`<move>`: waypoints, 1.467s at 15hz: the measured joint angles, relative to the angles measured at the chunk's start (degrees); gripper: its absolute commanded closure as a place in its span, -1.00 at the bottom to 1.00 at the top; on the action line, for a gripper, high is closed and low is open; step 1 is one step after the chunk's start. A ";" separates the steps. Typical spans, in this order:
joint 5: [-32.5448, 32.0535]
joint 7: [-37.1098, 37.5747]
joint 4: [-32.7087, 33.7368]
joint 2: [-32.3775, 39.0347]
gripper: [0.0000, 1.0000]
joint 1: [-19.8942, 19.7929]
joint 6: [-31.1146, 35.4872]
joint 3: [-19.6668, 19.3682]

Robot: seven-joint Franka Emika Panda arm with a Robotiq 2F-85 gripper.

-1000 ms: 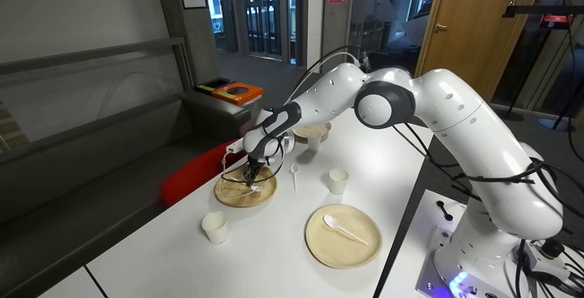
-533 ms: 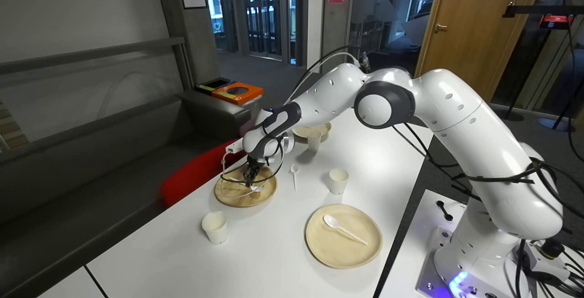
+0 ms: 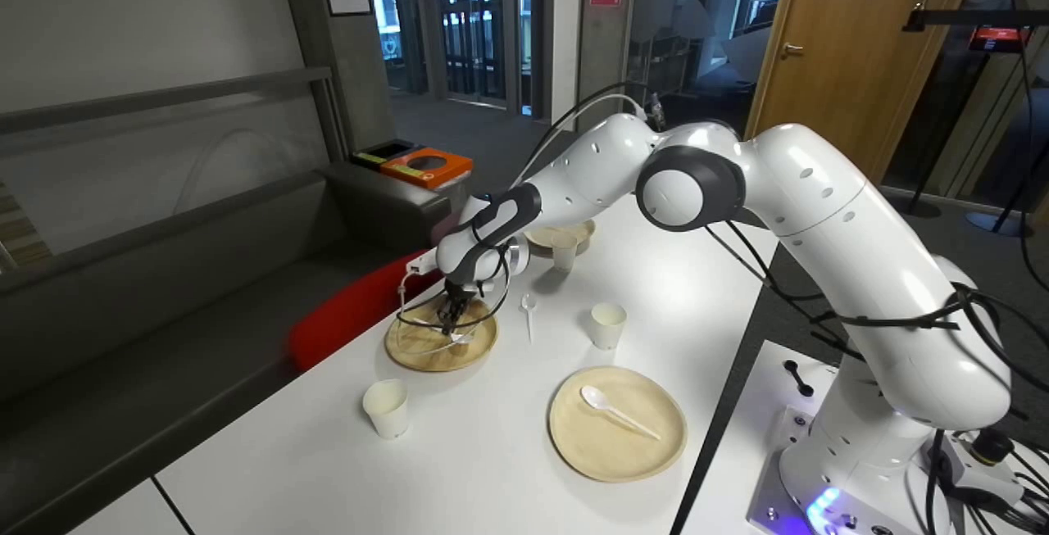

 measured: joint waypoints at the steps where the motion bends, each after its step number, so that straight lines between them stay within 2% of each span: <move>1: 0.07 0.00 0.00 0.01 0.96 0.00 0.00 -0.07; 2: 0.27 0.01 0.00 0.02 0.96 0.04 0.00 -0.20; 3: 0.60 0.01 0.00 0.03 0.34 0.13 0.00 -0.42; 5: 0.94 0.01 0.00 0.08 0.17 0.18 0.00 -0.62; 12: 0.93 -0.02 0.00 0.51 -0.88 0.05 0.20 -0.26; 13: 0.85 -0.17 -0.03 0.50 -0.98 0.06 0.78 -0.12; 17: 0.49 -3.44 -1.71 -0.72 -1.00 0.28 8.30 1.14; 22: 0.49 -12.26 -10.48 -8.31 -1.00 0.19 17.95 4.27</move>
